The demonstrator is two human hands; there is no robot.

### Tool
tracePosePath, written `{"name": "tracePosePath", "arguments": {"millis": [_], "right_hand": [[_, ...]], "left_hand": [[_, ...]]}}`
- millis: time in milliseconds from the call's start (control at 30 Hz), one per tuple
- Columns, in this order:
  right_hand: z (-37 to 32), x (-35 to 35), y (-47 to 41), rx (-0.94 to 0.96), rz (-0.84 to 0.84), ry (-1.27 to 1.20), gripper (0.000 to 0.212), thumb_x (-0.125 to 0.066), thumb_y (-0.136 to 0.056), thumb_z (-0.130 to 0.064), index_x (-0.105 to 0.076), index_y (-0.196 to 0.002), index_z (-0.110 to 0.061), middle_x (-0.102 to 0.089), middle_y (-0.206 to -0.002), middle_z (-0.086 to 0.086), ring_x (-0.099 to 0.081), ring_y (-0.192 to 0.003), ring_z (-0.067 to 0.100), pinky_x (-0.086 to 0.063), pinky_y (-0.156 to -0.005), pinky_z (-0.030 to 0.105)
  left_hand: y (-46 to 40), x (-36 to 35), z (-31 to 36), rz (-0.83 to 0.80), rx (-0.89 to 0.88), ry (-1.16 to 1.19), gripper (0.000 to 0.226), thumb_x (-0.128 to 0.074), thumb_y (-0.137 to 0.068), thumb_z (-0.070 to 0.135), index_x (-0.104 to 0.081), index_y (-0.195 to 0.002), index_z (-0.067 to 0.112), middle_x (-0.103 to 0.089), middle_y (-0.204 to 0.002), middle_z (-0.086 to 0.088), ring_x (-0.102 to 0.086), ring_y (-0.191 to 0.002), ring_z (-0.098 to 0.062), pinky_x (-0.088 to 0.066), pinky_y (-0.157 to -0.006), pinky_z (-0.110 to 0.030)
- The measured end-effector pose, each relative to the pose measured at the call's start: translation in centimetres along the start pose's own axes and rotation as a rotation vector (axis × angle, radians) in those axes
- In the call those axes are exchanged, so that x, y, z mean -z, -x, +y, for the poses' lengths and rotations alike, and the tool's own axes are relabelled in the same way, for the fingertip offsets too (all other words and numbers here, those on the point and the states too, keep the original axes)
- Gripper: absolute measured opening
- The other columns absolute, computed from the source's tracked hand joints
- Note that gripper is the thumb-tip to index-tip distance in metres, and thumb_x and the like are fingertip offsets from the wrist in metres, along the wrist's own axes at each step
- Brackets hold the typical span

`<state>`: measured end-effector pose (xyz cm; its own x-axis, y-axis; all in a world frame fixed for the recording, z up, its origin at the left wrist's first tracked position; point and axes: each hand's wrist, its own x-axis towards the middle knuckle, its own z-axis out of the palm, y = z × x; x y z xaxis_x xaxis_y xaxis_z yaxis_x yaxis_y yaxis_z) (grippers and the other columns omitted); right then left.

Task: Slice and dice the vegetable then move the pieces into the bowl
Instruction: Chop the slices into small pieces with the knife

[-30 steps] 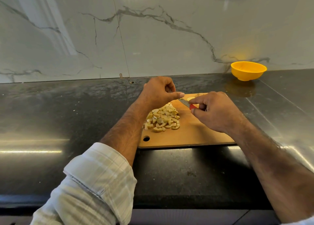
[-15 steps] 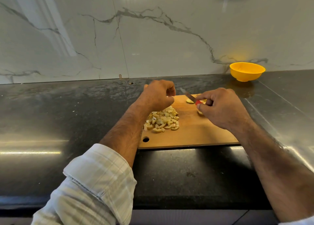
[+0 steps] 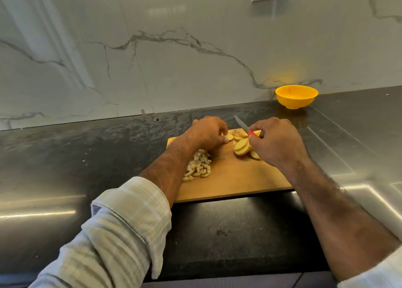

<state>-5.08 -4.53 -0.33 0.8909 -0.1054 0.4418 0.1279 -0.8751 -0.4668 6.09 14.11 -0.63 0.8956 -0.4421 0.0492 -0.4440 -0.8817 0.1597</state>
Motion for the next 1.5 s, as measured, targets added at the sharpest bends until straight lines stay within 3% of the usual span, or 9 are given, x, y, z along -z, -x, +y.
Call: {"name": "tracePosePath", "arguments": {"millis": [167, 300, 500, 633, 867, 1067, 1200, 1300, 1500], "right_hand": [[-0.4, 0.1, 0.1, 0.026, 0.016, -0.005, 0.026, -0.068, -0.095, -0.036, -0.080, -0.117, -0.026, -0.077, -0.098, -0.002, -0.065, -0.079, 0.014, -0.060, -0.064, 0.033], [-0.9, 0.3, 0.3, 0.030, 0.015, -0.020, 0.027, -0.068, -0.097, -0.036, -0.079, -0.120, -0.026, -0.078, -0.102, 0.000, -0.066, -0.080, 0.014, -0.058, -0.064, 0.030], [-1.9, 0.1, 0.7, 0.078, -0.181, -0.061, 0.028, -0.070, -0.095, -0.031, -0.077, -0.123, -0.028, -0.069, -0.085, -0.012, -0.063, -0.076, 0.011, -0.056, -0.064, 0.027], [-2.3, -0.7, 1.0, 0.086, -0.284, -0.020, 0.022, -0.072, -0.096, -0.032, -0.078, -0.117, -0.031, -0.061, -0.082, -0.019, -0.061, -0.077, 0.010, -0.053, -0.063, 0.025], [-2.0, -0.6, 1.0, 0.077, -0.241, 0.015, 0.023, -0.072, -0.095, -0.032, -0.080, -0.117, -0.031, -0.063, -0.080, -0.017, -0.061, -0.076, 0.010, -0.052, -0.066, 0.027], [-2.3, -0.8, 1.1, 0.072, -0.254, 0.030, 0.025, -0.072, -0.096, -0.032, -0.079, -0.119, -0.030, -0.062, -0.087, -0.014, -0.059, -0.078, 0.008, -0.053, -0.072, 0.028], [-2.3, -0.8, 1.1, 0.062, -0.257, 0.033, 0.024, -0.073, -0.095, -0.032, -0.079, -0.118, -0.030, -0.061, -0.085, -0.015, -0.059, -0.078, 0.008, -0.054, -0.073, 0.029], [-2.2, -0.8, 1.0, 0.051, -0.287, 0.022, 0.023, -0.073, -0.095, -0.033, -0.079, -0.117, -0.030, -0.058, -0.081, -0.019, -0.058, -0.077, 0.008, -0.047, -0.066, 0.024], [-2.6, -1.1, 0.9, 0.001, -0.517, 0.088, 0.031, -0.077, -0.092, -0.034, -0.072, -0.122, -0.033, -0.055, -0.103, -0.012, -0.057, -0.093, 0.013, -0.050, -0.067, 0.023]], "left_hand": [[0.8, 0.0, -0.8, 0.091, -0.029, -0.051, 0.019, -0.047, -0.106, 0.029, -0.065, -0.106, 0.023, -0.068, -0.103, 0.001, -0.061, -0.097, -0.022, -0.050, -0.086, -0.043], [2.0, 0.2, -1.8, 0.175, 0.017, 0.148, 0.016, -0.051, -0.100, 0.023, -0.066, -0.095, 0.017, -0.066, -0.087, 0.001, -0.061, -0.080, -0.019, -0.043, -0.063, -0.034], [5.9, 3.3, -4.6, 0.002, 0.020, 0.439, 0.018, -0.061, -0.098, 0.016, -0.072, -0.087, 0.009, -0.070, -0.073, 0.001, -0.060, -0.069, -0.012, -0.053, -0.070, -0.038], [7.0, 3.6, -5.2, -0.179, 0.015, 0.351, 0.018, -0.063, -0.101, 0.015, -0.076, -0.090, 0.008, -0.071, -0.076, 0.000, -0.062, -0.065, -0.002, -0.052, -0.071, -0.029], [6.9, 3.8, -5.8, -0.032, 0.006, 0.289, 0.009, -0.075, -0.096, 0.023, -0.082, -0.090, 0.025, -0.074, -0.080, 0.010, -0.068, -0.074, -0.004, -0.055, -0.068, -0.024], [7.4, 4.4, -7.2, 0.111, 0.092, 0.244, 0.021, -0.086, -0.080, 0.007, -0.075, -0.086, 0.024, -0.071, -0.083, 0.004, -0.068, -0.078, -0.013, -0.057, -0.067, -0.029], [7.2, 4.1, -6.9, -0.054, 0.028, 0.302, 0.030, -0.084, -0.088, 0.022, -0.068, -0.112, 0.031, -0.067, -0.107, 0.007, -0.064, -0.101, -0.013, -0.050, -0.078, -0.028], [6.8, 3.5, -5.5, -0.172, -0.051, 0.275, 0.045, -0.085, -0.087, 0.040, -0.067, -0.128, 0.033, -0.065, -0.111, 0.011, -0.060, -0.100, -0.007, -0.047, -0.080, -0.028], [6.3, 2.7, -4.9, -0.188, -0.079, 0.191, 0.033, -0.085, -0.088, 0.037, -0.074, -0.117, 0.029, -0.067, -0.104, 0.008, -0.059, -0.098, -0.008, -0.046, -0.080, -0.030]]}}
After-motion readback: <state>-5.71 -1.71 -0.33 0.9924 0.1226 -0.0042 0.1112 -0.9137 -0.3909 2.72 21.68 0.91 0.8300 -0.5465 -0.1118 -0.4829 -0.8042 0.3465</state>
